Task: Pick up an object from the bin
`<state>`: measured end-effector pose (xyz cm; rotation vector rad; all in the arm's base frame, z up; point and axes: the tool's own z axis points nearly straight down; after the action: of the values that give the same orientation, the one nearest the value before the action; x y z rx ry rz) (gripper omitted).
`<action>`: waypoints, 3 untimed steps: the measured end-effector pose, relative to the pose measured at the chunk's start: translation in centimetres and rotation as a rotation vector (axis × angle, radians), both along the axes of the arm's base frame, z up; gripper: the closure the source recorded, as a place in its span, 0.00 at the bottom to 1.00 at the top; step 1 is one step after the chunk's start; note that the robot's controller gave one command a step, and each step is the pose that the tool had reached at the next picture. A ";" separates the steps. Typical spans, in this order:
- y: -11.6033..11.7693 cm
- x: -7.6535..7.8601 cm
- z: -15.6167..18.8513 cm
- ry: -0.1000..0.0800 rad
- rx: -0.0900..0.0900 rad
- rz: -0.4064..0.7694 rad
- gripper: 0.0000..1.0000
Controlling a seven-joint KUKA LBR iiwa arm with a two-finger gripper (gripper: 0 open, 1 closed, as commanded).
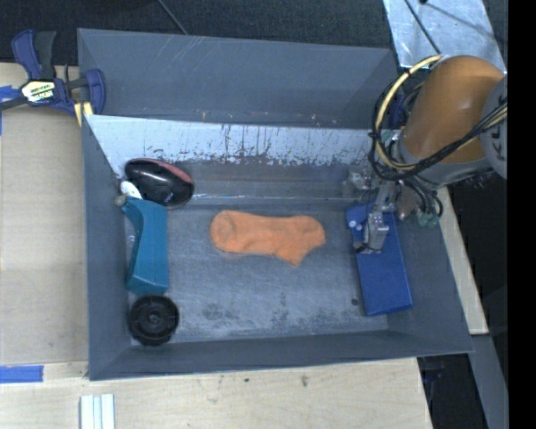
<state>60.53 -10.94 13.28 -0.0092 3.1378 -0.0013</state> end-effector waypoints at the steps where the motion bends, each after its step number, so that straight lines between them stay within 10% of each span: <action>1: 0.0 0.0 0.0 0.000 0.000 0.000 0.00; 3: 3.4 1.7 -6.9 0.007 0.000 0.049 0.00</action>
Offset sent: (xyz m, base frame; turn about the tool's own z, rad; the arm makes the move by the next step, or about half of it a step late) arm 0.0110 0.0255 -0.0628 -0.0417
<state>62.27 -7.51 6.36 -0.0866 3.1439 -0.0007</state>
